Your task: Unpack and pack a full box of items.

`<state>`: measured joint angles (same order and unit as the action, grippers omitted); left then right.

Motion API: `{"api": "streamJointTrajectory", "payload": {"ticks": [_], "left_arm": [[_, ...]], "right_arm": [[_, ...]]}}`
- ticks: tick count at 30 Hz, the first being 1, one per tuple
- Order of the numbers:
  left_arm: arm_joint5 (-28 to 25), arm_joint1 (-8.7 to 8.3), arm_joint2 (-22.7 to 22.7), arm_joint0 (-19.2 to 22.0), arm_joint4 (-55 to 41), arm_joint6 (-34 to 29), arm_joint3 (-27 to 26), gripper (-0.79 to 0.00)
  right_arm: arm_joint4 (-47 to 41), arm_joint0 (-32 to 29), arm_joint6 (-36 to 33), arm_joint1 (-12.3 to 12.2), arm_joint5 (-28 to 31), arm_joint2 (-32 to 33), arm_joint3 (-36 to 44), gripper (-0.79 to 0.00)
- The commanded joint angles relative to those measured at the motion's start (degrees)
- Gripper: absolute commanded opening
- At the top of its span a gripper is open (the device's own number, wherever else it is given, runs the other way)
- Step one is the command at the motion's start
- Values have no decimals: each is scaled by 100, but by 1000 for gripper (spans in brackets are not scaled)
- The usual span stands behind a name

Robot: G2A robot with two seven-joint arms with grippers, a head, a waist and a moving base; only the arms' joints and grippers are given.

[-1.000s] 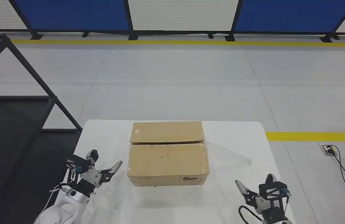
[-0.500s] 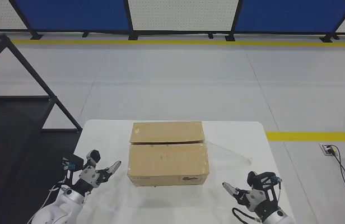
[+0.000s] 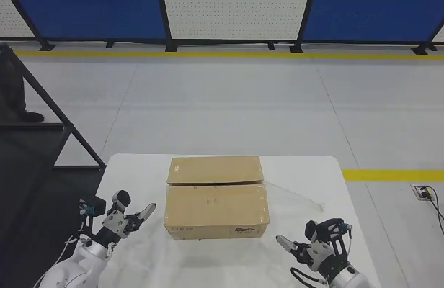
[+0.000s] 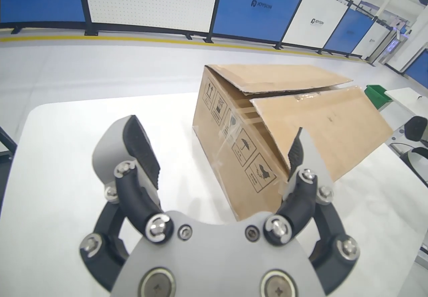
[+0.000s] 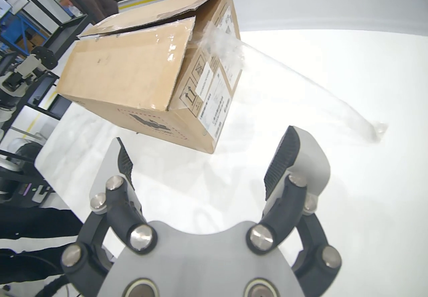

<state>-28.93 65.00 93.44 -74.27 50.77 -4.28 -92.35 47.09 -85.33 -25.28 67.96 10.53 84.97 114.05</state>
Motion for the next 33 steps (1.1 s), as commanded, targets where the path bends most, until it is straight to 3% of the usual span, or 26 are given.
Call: {"api": "streamJointTrajectory", "payload": {"ticks": [1,12,25,28,33], "left_arm": [[-44,-9,39,49,-210,-142,8,0],[-430,-77,83,431,-2442,-1728,135,0],[-442,-87,95,435,-2560,-1870,131,0],[-193,-73,-33,466,-2722,-1930,120,0],[48,-94,-144,761,-3283,-2529,270,0]], "right_arm": [[-501,260,-280,9,18,-52,-102,0],[-2914,1619,-1259,52,170,-211,-1056,0],[-2818,1760,-1408,34,216,-208,-1120,0],[-3299,1823,-1533,41,462,-273,-1364,0],[-3527,2268,-1603,52,591,-436,-1866,0]]}}
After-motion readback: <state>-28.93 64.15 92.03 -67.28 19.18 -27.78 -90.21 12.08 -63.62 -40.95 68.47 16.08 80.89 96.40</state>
